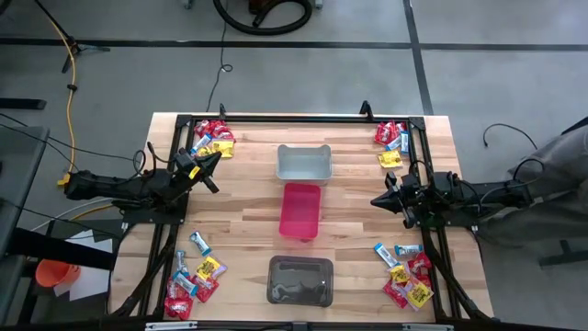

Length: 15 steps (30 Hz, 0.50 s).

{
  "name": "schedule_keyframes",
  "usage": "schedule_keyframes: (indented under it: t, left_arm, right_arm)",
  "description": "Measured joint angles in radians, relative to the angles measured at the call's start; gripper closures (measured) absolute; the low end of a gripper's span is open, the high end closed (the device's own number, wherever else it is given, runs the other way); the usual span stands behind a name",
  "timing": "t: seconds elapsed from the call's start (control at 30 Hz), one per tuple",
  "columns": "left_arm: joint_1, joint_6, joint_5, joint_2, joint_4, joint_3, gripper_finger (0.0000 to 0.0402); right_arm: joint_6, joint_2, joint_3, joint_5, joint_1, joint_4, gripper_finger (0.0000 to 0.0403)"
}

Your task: Sort candy

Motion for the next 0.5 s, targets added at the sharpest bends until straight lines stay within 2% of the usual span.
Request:
schedule_keyframes:
  t: [0.27, 0.33, 0.5]
  left_arm:
    - [0.000, -0.005, 0.000, 0.000, 0.004, 0.000, 0.0401]
    - [0.002, -0.028, 0.000, 0.001, 0.055, -0.001, 0.0401]
    - [0.002, -0.334, 0.024, 0.000, 0.297, 0.000, 0.0401]
  right_arm:
    - [0.000, 0.000, 0.000, 0.000, 0.000, 0.000, 0.0402]
    - [0.000, 0.000, 0.000, 0.000, 0.000, 0.000, 0.0402]
    - [0.000, 0.000, 0.000, 0.000, 0.000, 0.000, 0.0402]
